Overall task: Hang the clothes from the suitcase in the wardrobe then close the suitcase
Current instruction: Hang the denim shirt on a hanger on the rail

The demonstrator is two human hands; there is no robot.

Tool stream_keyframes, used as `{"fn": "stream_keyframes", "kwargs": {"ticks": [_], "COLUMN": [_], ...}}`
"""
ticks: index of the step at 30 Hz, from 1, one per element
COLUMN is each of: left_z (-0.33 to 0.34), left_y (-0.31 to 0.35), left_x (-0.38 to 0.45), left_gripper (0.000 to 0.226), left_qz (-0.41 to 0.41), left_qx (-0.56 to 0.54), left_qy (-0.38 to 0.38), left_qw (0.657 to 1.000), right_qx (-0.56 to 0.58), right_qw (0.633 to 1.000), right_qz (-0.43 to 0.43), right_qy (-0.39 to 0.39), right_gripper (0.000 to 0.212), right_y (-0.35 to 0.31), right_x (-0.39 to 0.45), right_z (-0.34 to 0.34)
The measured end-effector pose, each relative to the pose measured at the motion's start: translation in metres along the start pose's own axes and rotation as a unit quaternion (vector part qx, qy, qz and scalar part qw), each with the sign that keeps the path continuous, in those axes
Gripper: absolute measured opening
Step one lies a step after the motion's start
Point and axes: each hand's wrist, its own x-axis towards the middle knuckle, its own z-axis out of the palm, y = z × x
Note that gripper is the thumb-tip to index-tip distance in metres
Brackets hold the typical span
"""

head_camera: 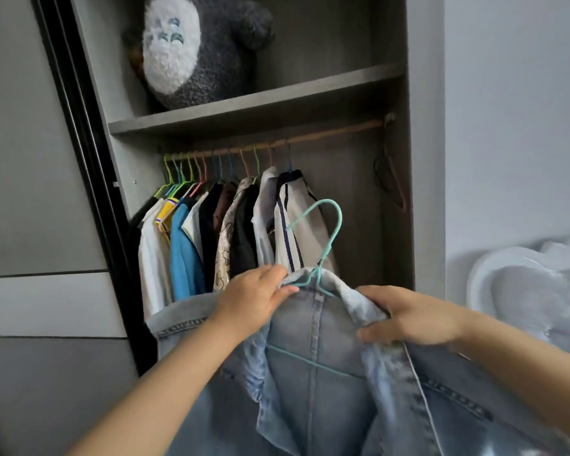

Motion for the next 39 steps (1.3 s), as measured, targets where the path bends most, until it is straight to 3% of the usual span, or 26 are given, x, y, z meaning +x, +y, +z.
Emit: {"fn": "stream_keyframes", "kwargs": {"ticks": [4,8,12,17,20,25,32,35,39], "left_z": [0.024,0.044,0.064,0.081,0.09,0.102,0.133,0.147,0.165], "left_y": [0.021,0.033,0.023,0.008,-0.01,-0.043,-0.113,-0.141,-0.168], "left_x": [0.014,0.024,0.023,0.016,0.018,0.037,0.096,0.124,0.154], "left_gripper": [0.051,0.053,0.05,0.044,0.046,0.044,0.041,0.04,0.036], "left_qz": [-0.09,-0.129,-0.174,-0.217,-0.245,-0.286,-0.29,-0.272,-0.233], "left_qx": [-0.078,-0.035,-0.034,-0.031,-0.028,-0.026,0.005,0.021,0.053], "left_qy": [-0.125,-0.278,-0.344,-0.376,-0.377,-0.332,-0.219,-0.188,-0.161], "left_qw": [0.985,0.951,0.922,0.9,0.893,0.898,0.932,0.944,0.958], "right_qx": [0.07,0.0,-0.078,-0.072,-0.048,-0.028,-0.054,-0.06,-0.126], "right_qw": [0.992,0.97,0.948,0.931,0.928,0.927,0.894,0.891,0.892], "right_qz": [0.094,0.203,0.267,0.294,0.289,0.258,0.244,0.222,0.173], "right_qy": [0.039,0.135,0.156,0.205,0.23,0.272,0.371,0.392,0.399], "right_gripper": [0.014,0.008,0.022,0.032,0.015,0.034,0.01,0.029,0.031], "right_y": [0.003,0.016,0.023,0.04,0.046,0.058,0.086,0.087,0.075], "right_x": [-0.019,-0.031,-0.024,0.015,0.045,0.109,0.218,0.26,0.312], "right_z": [-0.002,-0.016,-0.025,-0.024,-0.026,-0.038,-0.108,-0.137,-0.163]}}
